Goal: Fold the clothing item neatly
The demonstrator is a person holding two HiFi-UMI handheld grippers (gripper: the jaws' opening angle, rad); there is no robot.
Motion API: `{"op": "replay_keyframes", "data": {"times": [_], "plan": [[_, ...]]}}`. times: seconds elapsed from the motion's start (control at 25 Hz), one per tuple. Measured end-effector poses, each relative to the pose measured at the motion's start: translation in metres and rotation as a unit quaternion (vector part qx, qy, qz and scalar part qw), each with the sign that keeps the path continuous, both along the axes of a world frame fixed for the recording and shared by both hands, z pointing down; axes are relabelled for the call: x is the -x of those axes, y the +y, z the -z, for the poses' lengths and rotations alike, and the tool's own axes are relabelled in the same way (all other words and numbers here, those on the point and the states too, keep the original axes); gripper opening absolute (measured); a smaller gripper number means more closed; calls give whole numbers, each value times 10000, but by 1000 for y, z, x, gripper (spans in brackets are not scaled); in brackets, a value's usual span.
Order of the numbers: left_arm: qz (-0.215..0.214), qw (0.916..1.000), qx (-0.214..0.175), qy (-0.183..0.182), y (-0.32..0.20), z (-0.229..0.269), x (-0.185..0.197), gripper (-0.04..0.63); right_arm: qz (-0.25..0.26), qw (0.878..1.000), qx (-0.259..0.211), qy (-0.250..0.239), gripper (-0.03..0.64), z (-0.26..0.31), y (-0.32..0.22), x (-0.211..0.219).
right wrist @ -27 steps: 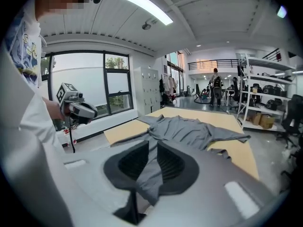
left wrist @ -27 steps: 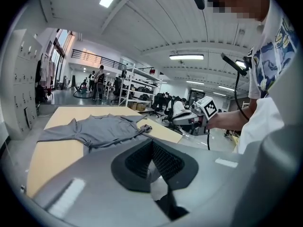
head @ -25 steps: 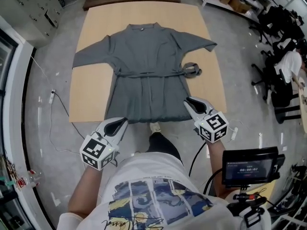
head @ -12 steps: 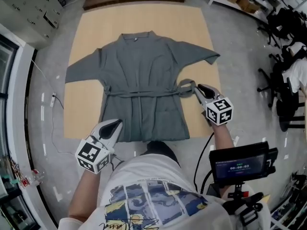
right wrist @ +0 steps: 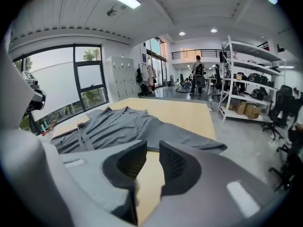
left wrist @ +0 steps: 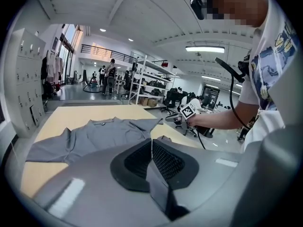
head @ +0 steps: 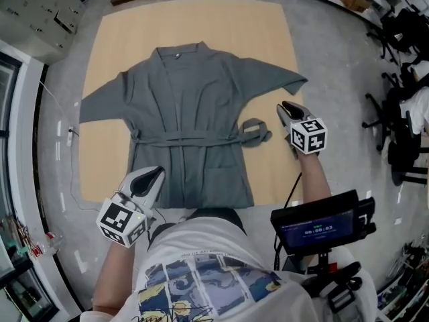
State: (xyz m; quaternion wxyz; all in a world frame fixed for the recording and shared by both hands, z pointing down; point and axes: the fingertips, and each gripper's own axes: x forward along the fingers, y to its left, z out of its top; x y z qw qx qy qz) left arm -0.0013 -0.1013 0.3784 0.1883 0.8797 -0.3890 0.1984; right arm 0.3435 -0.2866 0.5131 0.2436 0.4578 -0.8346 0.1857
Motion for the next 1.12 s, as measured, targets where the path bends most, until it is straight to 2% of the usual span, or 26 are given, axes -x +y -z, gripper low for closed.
{"op": "replay_keyframes", "data": {"times": [0.16,0.56,0.68,0.92,1.12], "plan": [[5,9999,110,-34,-7,-3,-4,21,-190,9998,101,21,74,-17,-28,-20],[131,9993,353,-38,-14,-12,-5,21,-655,9969,420,128,141,-68,-94,-62],[178,9989,423,-74,-15,-15,-5,21,-932,9945,481,72,143,-78,-111,-82],[208,9982,542,-173,-15,-21,-5,21,-1456,9870,674,55,190,-96,-137,-116],[240,9974,652,-195,-11,-28,-2,21,-1598,9834,848,166,192,-111,-148,-130]]}}
